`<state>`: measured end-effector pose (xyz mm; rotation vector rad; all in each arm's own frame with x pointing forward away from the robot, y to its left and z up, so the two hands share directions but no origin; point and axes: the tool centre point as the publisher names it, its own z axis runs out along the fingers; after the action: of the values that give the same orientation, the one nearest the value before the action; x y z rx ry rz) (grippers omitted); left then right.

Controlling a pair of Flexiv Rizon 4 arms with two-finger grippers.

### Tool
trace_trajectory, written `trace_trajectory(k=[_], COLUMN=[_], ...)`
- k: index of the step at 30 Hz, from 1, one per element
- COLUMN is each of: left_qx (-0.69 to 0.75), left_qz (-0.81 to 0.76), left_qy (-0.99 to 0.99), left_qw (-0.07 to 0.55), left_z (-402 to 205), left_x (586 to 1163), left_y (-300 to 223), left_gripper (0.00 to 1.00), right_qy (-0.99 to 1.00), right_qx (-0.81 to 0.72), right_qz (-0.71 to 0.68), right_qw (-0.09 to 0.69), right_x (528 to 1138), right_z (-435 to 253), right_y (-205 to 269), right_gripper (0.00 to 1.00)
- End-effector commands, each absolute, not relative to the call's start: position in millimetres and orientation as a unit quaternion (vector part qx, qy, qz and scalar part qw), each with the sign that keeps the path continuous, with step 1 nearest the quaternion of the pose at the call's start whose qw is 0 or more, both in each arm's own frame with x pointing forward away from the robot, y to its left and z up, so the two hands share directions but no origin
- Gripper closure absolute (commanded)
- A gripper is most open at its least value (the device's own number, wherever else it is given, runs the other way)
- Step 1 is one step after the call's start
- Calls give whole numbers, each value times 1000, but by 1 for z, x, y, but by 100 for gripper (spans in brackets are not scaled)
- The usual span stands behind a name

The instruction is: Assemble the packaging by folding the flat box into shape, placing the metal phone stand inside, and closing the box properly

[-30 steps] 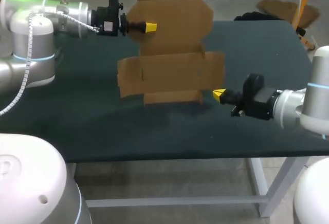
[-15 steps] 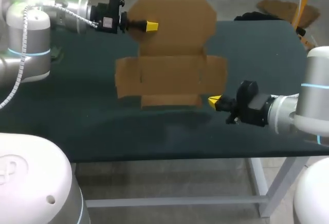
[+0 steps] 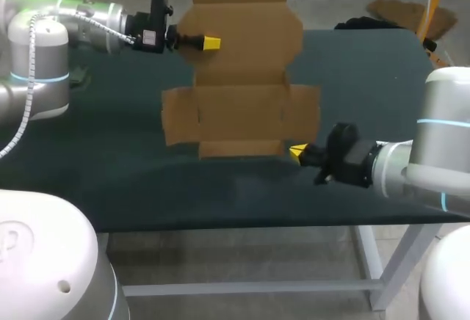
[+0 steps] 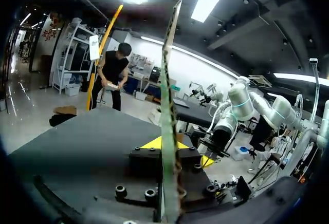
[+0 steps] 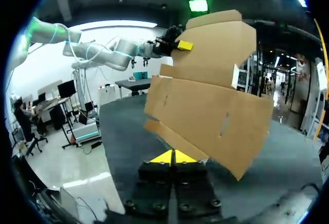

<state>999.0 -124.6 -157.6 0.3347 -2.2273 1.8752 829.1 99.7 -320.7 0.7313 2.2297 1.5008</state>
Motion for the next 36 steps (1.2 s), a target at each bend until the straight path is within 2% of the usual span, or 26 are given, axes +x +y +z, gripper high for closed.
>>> trace_trajectory(k=[1,18,36], left_qx=[106,94,102], left_qz=[635,630,635], left_qy=[-757,-765,-764], left_qw=[112,97,52], left_z=[-160,-168,-174], left_x=[1005,1015,1017], left_y=[-124,-124,-124], left_gripper=[100,100,100], right_qy=[787,788,793], right_qx=[259,272,219], right_qz=[529,522,539], right_qw=[184,182,180], right_x=[828,827,844], right_z=[-327,-330,-354], right_y=[110,113,149], right_gripper=[100,100,100])
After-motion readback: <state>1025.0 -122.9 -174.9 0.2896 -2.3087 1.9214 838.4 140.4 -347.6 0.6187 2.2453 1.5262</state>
